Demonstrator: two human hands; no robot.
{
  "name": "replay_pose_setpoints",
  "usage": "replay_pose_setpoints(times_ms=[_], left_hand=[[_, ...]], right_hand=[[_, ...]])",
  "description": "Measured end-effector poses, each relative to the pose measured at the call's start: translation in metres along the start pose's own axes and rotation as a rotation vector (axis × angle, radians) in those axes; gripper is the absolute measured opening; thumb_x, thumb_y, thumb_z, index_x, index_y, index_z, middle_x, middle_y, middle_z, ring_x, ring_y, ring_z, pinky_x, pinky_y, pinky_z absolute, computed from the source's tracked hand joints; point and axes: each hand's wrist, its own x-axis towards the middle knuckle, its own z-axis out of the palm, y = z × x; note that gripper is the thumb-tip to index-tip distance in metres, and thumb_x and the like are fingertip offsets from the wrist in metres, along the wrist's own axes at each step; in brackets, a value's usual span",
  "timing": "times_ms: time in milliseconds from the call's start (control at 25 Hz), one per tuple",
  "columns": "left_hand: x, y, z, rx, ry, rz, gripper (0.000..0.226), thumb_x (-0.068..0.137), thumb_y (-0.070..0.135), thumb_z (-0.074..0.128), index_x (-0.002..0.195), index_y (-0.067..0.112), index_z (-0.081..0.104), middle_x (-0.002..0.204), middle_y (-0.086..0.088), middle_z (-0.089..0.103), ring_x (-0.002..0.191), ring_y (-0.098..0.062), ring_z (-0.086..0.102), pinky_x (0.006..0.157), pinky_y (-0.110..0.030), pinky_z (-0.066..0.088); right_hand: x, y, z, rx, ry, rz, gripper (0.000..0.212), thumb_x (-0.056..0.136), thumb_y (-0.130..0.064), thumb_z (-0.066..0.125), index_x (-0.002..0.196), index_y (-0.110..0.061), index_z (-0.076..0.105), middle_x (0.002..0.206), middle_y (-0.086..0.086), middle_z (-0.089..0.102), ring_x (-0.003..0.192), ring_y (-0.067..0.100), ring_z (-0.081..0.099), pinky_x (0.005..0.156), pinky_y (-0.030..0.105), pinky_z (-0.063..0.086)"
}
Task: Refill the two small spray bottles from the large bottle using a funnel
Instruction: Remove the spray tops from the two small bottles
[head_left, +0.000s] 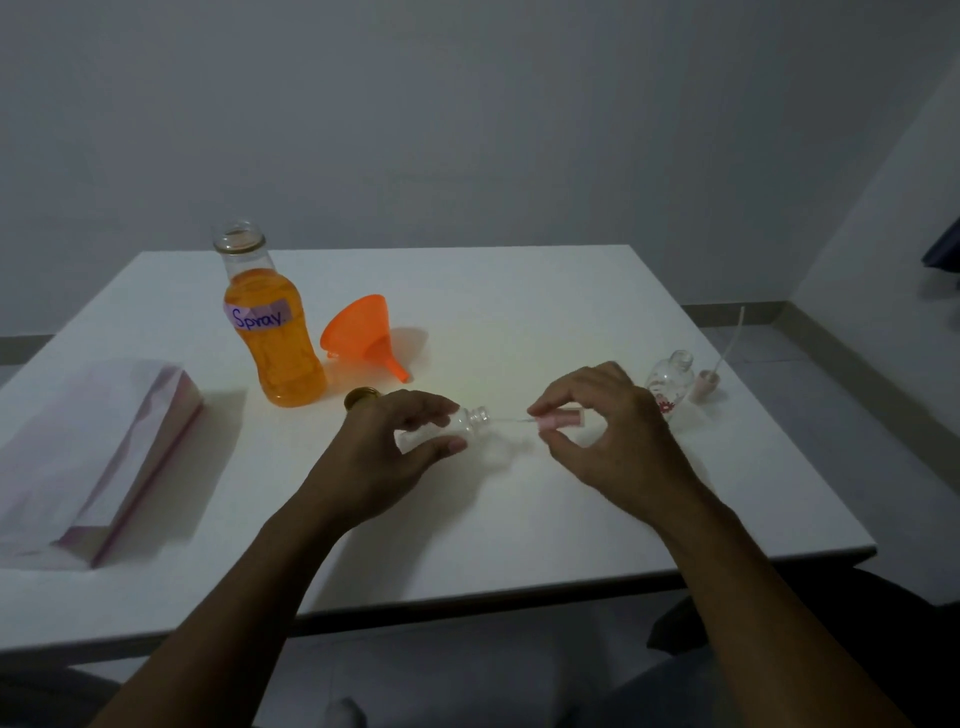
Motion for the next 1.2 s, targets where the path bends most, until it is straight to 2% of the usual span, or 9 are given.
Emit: replay_pose_setpoints(times_ms=[160, 280, 400, 520, 680, 800, 920, 1080, 1200], left_hand=[[0.005, 0.004, 0.001, -0.075, 0.097, -0.074, 0.04, 0.083, 0.048, 0.06, 0.116, 0.025, 0.065, 0.103, 0.017, 0.064, 0.089, -0.005, 0.06, 0.066, -0.025, 0.052], [0.007, 0.011, 0.009, -0.184, 0.107, -0.099, 0.041, 0.085, 0.038, 0.064, 0.122, 0.022, 0.06, 0.103, 0.019, 0.065, 0.086, 0.004, 0.065, 0.068, -0.018, 0.055], [0.007, 0.018, 0.025, -0.209, 0.066, -0.062, 0.05, 0.081, 0.039, 0.068, 0.128, 0.025, 0.055, 0.105, 0.017, 0.068, 0.092, 0.005, 0.066, 0.075, -0.014, 0.054], [0.007, 0.026, 0.043, -0.228, 0.059, -0.044, 0.047, 0.081, 0.031, 0.072, 0.125, 0.025, 0.057, 0.106, 0.017, 0.067, 0.093, 0.006, 0.065, 0.078, -0.011, 0.052], [0.011, 0.031, 0.058, -0.265, 0.05, -0.053, 0.042, 0.08, 0.027, 0.074, 0.121, 0.024, 0.062, 0.102, 0.023, 0.066, 0.088, 0.006, 0.065, 0.075, -0.01, 0.051], [0.013, 0.034, 0.061, -0.273, 0.043, -0.064, 0.038, 0.08, 0.028, 0.075, 0.114, 0.034, 0.059, 0.099, 0.029, 0.063, 0.087, 0.006, 0.064, 0.073, -0.008, 0.05], [0.015, 0.033, 0.064, -0.266, 0.033, -0.082, 0.04, 0.079, 0.032, 0.074, 0.115, 0.037, 0.057, 0.101, 0.028, 0.062, 0.088, 0.006, 0.063, 0.073, -0.009, 0.05], [0.012, 0.028, 0.061, -0.263, 0.023, -0.135, 0.055, 0.074, 0.034, 0.079, 0.124, 0.025, 0.058, 0.112, 0.012, 0.067, 0.092, -0.003, 0.066, 0.081, -0.018, 0.055], [0.003, 0.023, 0.047, -0.232, 0.041, -0.177, 0.06, 0.072, 0.033, 0.08, 0.127, 0.025, 0.057, 0.115, 0.011, 0.066, 0.093, -0.003, 0.065, 0.08, -0.02, 0.056]], right_hand=[[0.0, 0.004, -0.006, -0.005, 0.229, 0.193, 0.016, 0.079, -0.015, 0.081, 0.092, -0.02, 0.073, 0.089, -0.011, 0.071, 0.081, 0.003, 0.062, 0.069, 0.01, 0.049], [0.005, 0.007, 0.006, 0.129, 0.289, 0.312, 0.013, 0.084, -0.023, 0.079, 0.091, -0.019, 0.068, 0.084, -0.011, 0.073, 0.074, 0.004, 0.07, 0.065, 0.02, 0.059], [0.01, 0.016, 0.026, 0.173, 0.271, 0.383, 0.013, 0.087, -0.019, 0.073, 0.096, -0.017, 0.064, 0.087, -0.006, 0.073, 0.076, 0.005, 0.072, 0.066, 0.03, 0.063], [0.016, 0.027, 0.037, 0.127, 0.279, 0.427, 0.023, 0.09, -0.017, 0.069, 0.111, -0.017, 0.06, 0.094, -0.001, 0.073, 0.077, 0.009, 0.072, 0.067, 0.029, 0.063], [0.023, 0.039, 0.045, 0.057, 0.265, 0.452, 0.027, 0.091, -0.018, 0.067, 0.118, -0.015, 0.061, 0.096, 0.002, 0.073, 0.073, 0.011, 0.068, 0.059, 0.004, 0.047], [0.024, 0.043, 0.048, 0.04, 0.283, 0.441, 0.025, 0.091, -0.018, 0.068, 0.116, -0.012, 0.062, 0.089, 0.003, 0.073, 0.07, 0.01, 0.062, 0.058, -0.003, 0.039], [0.022, 0.049, 0.048, 0.051, 0.247, 0.442, 0.033, 0.09, -0.019, 0.069, 0.12, -0.014, 0.058, 0.086, -0.003, 0.067, 0.076, 0.012, 0.065, 0.059, -0.003, 0.039], [0.012, 0.046, 0.042, 0.055, 0.154, 0.516, 0.053, 0.088, -0.01, 0.07, 0.135, -0.017, 0.048, 0.11, -0.002, 0.061, 0.09, 0.011, 0.06, 0.059, 0.0, 0.041], [-0.007, 0.035, 0.033, 0.012, 0.088, 0.554, 0.052, 0.089, -0.003, 0.065, 0.135, -0.02, 0.047, 0.118, 0.003, 0.057, 0.09, 0.013, 0.057, 0.067, 0.006, 0.04]])
